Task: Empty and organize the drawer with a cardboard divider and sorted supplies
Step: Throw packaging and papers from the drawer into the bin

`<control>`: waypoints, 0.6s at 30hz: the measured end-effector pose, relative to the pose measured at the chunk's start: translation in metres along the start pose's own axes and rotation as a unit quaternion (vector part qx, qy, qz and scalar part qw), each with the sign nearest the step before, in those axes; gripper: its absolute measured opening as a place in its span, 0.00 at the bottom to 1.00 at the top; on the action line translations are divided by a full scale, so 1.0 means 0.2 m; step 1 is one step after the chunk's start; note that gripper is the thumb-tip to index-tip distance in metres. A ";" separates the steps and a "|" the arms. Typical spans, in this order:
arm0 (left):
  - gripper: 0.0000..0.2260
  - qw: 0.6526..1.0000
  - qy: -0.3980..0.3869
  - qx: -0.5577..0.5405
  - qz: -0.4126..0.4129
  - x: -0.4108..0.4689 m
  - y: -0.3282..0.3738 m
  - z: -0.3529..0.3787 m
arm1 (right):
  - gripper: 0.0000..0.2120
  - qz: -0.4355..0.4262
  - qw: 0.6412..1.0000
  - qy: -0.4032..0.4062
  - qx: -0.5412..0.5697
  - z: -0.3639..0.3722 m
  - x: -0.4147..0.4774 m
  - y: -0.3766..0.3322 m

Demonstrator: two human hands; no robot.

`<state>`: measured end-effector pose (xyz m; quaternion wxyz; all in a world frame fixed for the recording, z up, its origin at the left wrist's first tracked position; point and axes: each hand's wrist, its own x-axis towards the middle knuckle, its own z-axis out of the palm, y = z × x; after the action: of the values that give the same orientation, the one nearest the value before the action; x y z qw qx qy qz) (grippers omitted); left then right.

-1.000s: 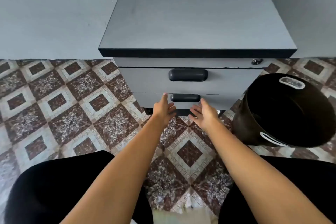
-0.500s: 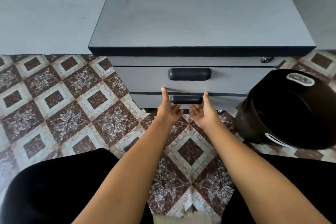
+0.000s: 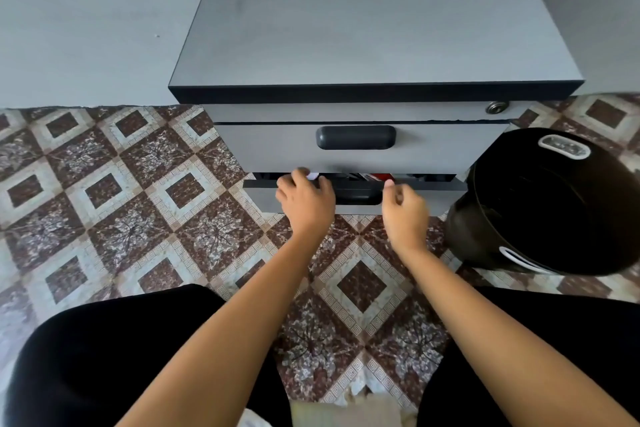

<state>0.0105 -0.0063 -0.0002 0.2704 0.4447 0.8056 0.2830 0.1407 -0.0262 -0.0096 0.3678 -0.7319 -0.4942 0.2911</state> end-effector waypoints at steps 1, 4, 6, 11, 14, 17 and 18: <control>0.15 0.998 -0.019 0.038 0.050 0.01 -0.02 -0.01 | 0.15 -0.066 0.997 0.012 -0.049 -0.01 0.03 0.01; 0.18 0.979 -0.089 0.155 0.101 0.09 -0.06 -0.03 | 0.14 -0.137 0.965 -0.040 -0.221 0.00 0.13 0.05; 0.20 0.955 -0.117 0.235 0.135 0.10 -0.08 -0.04 | 0.17 -0.146 0.933 -0.086 -0.319 -0.02 0.17 0.07; 0.20 0.934 -0.125 0.286 0.172 0.09 -0.12 -0.08 | 0.19 -0.158 0.905 -0.119 -0.376 -0.06 0.17 0.06; 0.20 0.932 -0.121 0.297 0.167 0.02 -0.14 -0.10 | 0.19 -0.157 0.907 -0.149 -0.361 -0.10 0.11 0.06; 0.19 0.945 -0.109 0.257 0.169 -0.07 -0.21 -0.13 | 0.16 -0.162 0.905 -0.173 -0.354 -0.16 -0.01 0.10; 0.19 0.952 -0.114 0.232 0.167 -0.10 -0.24 -0.15 | 0.15 -0.161 0.902 -0.185 -0.355 -0.17 -0.05 0.12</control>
<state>-0.0277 -0.0510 -0.0082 0.1985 0.6522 0.7276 0.0770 0.1768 -0.0504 -0.0090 0.0273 -0.6576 -0.7349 0.1638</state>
